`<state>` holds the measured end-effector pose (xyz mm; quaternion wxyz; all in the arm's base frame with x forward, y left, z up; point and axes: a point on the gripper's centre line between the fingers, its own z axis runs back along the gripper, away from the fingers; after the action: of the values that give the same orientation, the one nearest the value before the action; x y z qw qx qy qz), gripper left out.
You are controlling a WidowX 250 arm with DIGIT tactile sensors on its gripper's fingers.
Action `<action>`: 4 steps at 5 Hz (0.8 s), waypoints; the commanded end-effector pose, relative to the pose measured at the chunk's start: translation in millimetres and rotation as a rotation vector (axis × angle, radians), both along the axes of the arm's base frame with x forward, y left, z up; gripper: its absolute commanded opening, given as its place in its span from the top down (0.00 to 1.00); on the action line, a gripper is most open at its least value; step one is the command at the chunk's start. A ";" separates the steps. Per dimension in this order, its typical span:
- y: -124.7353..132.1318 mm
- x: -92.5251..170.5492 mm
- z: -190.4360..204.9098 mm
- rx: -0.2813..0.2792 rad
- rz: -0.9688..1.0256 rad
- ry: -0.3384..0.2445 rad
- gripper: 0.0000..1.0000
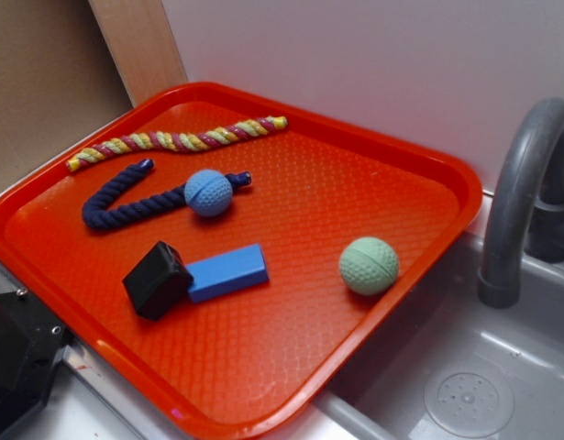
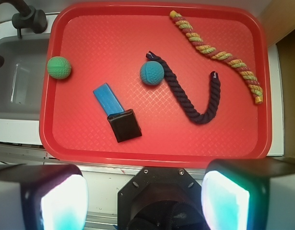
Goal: Grab the black box.
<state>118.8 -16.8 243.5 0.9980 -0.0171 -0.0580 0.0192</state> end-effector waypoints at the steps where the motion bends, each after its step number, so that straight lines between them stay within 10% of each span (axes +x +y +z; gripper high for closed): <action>1: 0.0 0.0 0.0 0.000 0.000 0.000 0.00; 4: 2.6 39.4 -90.8 -0.037 -0.254 -0.051 0.00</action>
<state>154.5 -17.6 146.8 0.9903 -0.0449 -0.0684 -0.1126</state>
